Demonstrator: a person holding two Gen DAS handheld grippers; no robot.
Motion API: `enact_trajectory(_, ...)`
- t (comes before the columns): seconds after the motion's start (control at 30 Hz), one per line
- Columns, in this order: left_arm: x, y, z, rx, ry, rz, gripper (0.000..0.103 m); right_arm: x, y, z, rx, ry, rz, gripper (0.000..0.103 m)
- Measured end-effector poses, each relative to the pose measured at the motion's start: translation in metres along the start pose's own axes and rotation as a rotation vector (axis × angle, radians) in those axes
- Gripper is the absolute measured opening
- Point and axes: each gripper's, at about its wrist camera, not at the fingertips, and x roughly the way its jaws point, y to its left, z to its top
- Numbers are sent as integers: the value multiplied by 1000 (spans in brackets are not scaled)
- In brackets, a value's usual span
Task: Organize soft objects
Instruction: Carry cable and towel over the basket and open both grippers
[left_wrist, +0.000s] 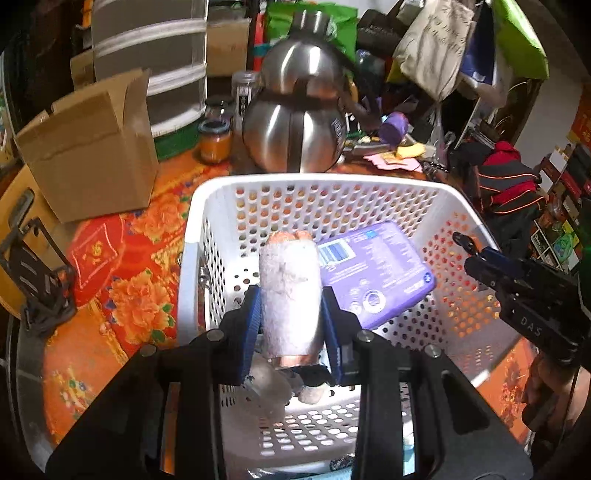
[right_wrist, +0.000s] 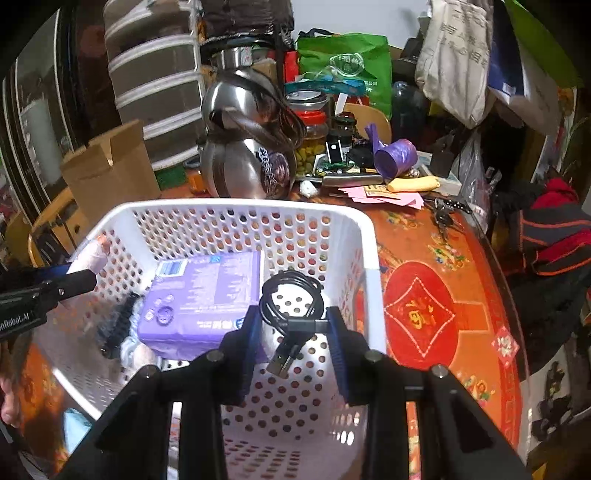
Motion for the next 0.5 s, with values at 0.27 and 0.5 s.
enact_trajectory(0.27,13,-1,-4,10,26,5,30,16,11,-2,-36,24,-4,34)
enact_trajectory(0.5,-6,3,-5,3,-38,5,63,7,10,-3,-12,-26,-11,78)
